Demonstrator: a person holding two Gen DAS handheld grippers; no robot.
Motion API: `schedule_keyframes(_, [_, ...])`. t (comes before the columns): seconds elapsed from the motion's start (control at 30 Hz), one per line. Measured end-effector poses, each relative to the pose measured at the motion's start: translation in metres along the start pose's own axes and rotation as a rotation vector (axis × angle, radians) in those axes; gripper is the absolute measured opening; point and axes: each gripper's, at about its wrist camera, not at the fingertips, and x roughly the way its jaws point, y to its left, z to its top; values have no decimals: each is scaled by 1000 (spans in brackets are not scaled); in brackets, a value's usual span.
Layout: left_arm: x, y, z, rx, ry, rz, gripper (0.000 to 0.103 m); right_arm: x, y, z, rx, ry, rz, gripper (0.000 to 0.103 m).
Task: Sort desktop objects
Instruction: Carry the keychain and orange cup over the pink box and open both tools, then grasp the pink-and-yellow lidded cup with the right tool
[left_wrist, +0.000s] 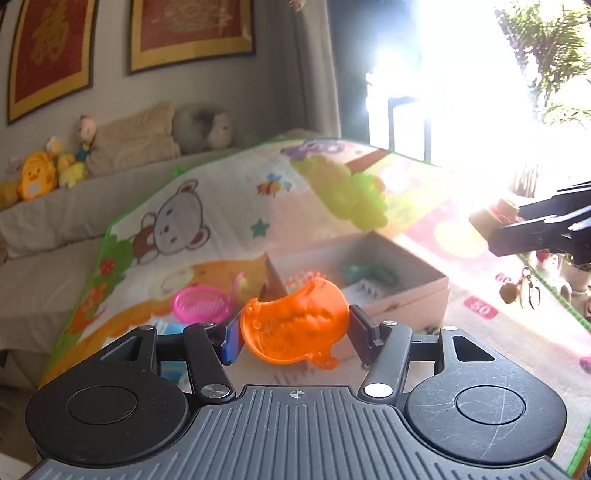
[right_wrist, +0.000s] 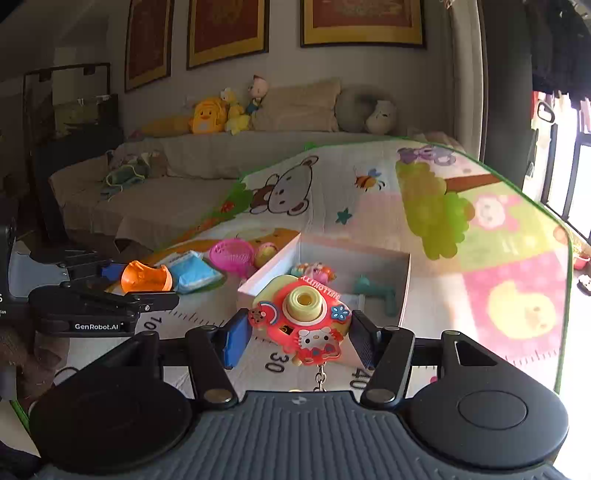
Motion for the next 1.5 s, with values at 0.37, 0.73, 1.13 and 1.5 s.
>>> schedule_keyframes(0.37, [83,-13,23,-28,-10,-47,94,81,-39,72,73,18,-65,61])
schedule_keyframes(0.73, [76,75,-79,-222,175,219,96,177,7,89,34,195,61,69])
schedule_keyframes(1.13, [67,96,-88,-332,160,177,99,374,92,82,-147,474,-48,43])
schedule_keyframes(1.5, [66,91,-90,-275,209,101,102,365,99,53,-103,669,28,28])
